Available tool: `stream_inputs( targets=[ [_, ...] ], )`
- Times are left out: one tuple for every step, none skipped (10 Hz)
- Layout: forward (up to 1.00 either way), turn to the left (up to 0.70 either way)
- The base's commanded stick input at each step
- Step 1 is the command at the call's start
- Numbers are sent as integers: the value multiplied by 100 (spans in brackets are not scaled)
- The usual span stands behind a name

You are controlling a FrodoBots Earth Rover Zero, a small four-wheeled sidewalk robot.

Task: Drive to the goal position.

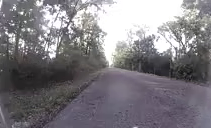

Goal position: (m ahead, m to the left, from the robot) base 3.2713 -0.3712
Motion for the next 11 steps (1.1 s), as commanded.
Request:
stream_inputs(
  targets=[
    [5, 0],
    [5, 0],
    [5, 0],
    [5, 0],
    [5, 0],
    [5, 0],
    [5, 0],
    [5, 0],
    [5, 0],
    [5, 0],
    [5, 0]
  ],
)
